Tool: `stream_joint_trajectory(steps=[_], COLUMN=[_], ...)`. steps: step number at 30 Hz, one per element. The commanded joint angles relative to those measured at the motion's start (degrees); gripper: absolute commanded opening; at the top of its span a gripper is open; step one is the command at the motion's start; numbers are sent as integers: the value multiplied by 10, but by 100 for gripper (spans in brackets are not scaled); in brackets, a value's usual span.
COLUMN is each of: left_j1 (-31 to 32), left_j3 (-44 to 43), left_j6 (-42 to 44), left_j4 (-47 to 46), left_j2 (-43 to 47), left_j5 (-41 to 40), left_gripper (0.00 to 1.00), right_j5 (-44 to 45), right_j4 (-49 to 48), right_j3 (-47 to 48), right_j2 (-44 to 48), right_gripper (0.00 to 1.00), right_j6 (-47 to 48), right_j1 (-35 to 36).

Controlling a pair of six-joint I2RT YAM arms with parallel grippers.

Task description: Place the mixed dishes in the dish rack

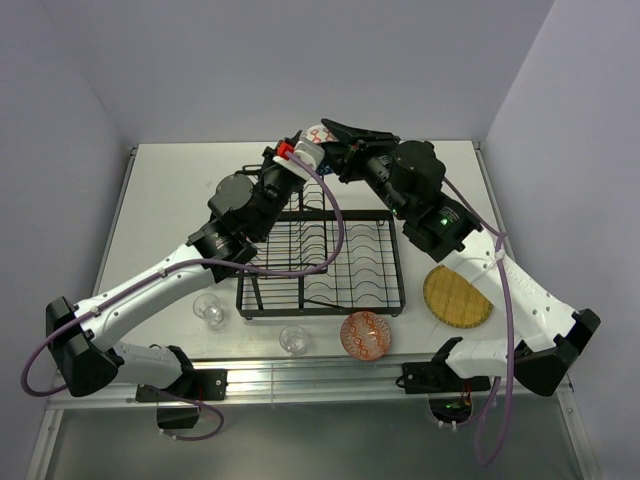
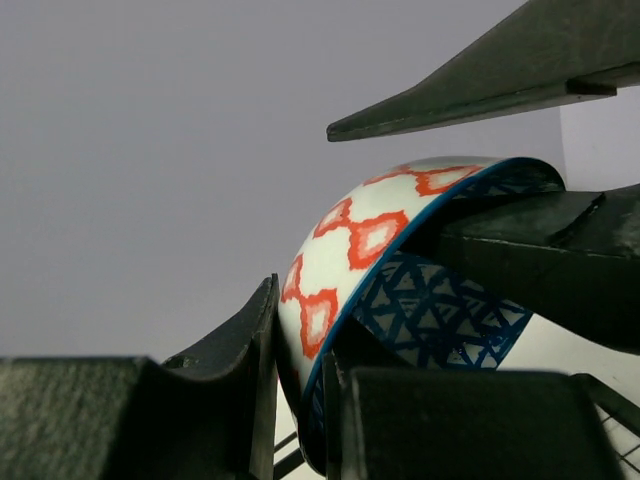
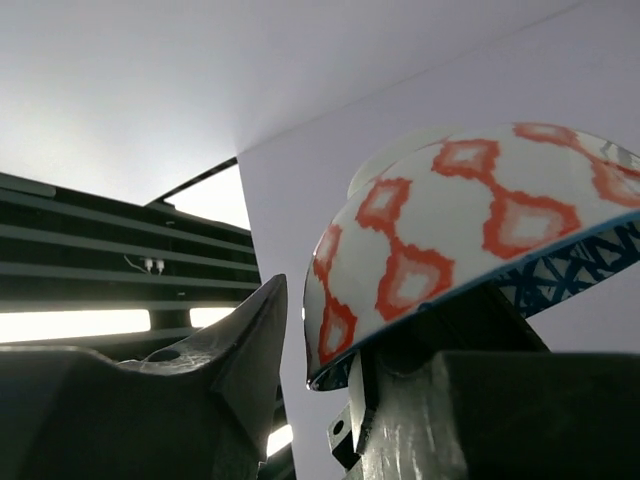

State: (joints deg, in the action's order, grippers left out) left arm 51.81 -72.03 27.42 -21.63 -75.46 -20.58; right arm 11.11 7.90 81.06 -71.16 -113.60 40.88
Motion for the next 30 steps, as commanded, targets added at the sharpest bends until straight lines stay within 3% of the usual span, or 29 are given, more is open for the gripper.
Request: stream_joint_trajectory(steps=[1, 4, 5, 9, 11, 12, 13, 15, 16, 20, 24, 30], left_j1=[12, 14, 15, 17, 17, 17, 17, 17, 17, 17, 10, -17], left_j3=[6, 7, 9, 12, 16, 20, 32, 46, 51, 54, 48, -48], left_j6=[34, 46, 49, 42, 34, 31, 28, 27, 23, 19, 9, -58], left_j4=[-64, -67, -67, -63, -59, -61, -65, -82, -83, -76, -82, -11], left_j2=[25, 23, 22, 25, 32, 40, 44, 57, 59, 71, 92, 135], left_j5=[-1, -4, -3, -10, -10, -9, -7, -13, -15, -21, -76, -112], left_gripper=[0, 0, 0, 0, 16, 28, 54, 70, 99, 99, 99, 99], right_j5=[42, 44, 43, 40, 47, 48, 51, 54, 56, 53, 53, 20], right_j4=[-34, -33, -36, -25, -21, -23, -24, -37, -38, -69, -75, -119], right_j3=[19, 15, 14, 32, 48, 52, 53, 50, 48, 50, 47, -56], right_j2=[8, 8, 7, -1, -5, -5, -4, -2, 0, 0, 20, 110], right_gripper=[36, 17, 0, 0, 0, 0, 0, 0, 0, 0, 0, 0], right_j6=[-57, -49, -44, -6, 23, 32, 40, 58, 65, 91, 129, 244], right_j1=[2, 2, 2, -3, -3, -3, -4, -4, -4, -4, -16, -83])
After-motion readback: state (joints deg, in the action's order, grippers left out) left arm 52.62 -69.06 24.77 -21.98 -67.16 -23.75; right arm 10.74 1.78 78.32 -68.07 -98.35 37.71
